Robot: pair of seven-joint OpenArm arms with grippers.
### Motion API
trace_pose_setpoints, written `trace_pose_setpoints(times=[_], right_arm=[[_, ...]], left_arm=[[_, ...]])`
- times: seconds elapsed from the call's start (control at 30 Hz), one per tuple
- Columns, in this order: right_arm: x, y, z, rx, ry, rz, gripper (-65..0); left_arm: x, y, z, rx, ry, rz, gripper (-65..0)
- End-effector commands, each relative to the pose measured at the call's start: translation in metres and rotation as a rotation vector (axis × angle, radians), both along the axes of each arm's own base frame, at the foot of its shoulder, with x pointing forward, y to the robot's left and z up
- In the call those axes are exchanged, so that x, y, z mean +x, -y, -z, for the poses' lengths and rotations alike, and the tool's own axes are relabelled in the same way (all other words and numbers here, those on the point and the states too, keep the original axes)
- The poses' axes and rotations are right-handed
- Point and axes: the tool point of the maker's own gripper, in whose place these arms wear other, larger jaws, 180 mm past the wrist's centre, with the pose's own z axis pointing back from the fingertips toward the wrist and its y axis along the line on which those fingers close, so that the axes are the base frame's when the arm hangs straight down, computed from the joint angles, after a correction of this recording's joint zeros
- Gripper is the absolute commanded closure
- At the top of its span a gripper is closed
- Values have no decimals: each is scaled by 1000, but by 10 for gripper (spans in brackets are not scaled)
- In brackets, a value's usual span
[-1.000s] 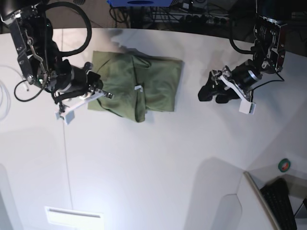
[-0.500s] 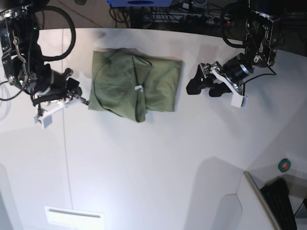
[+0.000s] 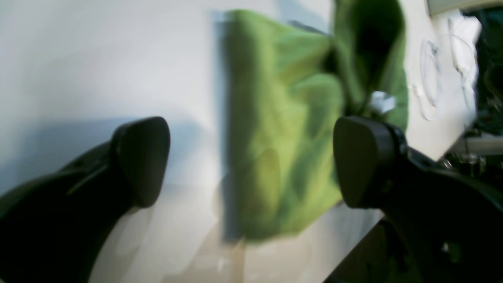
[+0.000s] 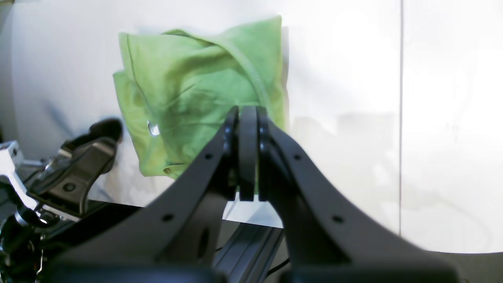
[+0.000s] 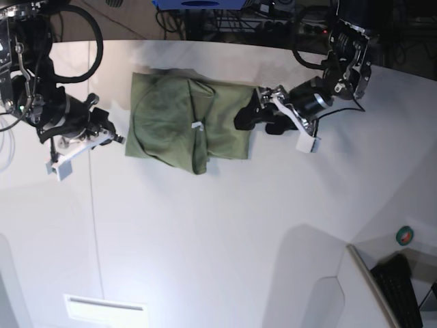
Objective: Layout the t-shirt on the table in an organized manner, then fold the t-shirt properly
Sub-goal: 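Move the left gripper onto the folded shirt's edge and press it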
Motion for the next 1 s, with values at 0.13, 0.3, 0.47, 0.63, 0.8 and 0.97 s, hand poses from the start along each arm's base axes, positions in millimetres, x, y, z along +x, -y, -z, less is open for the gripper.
trace_pose_setpoints(times=[0.13,0.3,0.47,0.63,0.8,0.97], right_arm=[[3,4,-5,-6,26,-1,0],[3,5,-5,-8,26,0,0],[3,5,-5,-8,26,0,0],[4,6,-6,-11,28,-1,0],[3,6,-5,-13,26,-2,0],[3,13,-5,-32,27,-5,0]], left_arm=[[4,5,14,-17,-44,-13,-627],[3,13,22,-34,-71,-21,-459],[2,21,22,-46,-75,-18,-283],[-4,36,27,3,-77,81,-156],[-5,38,34,31,-92,114,0],[8,21,30,93,-72,156,0]])
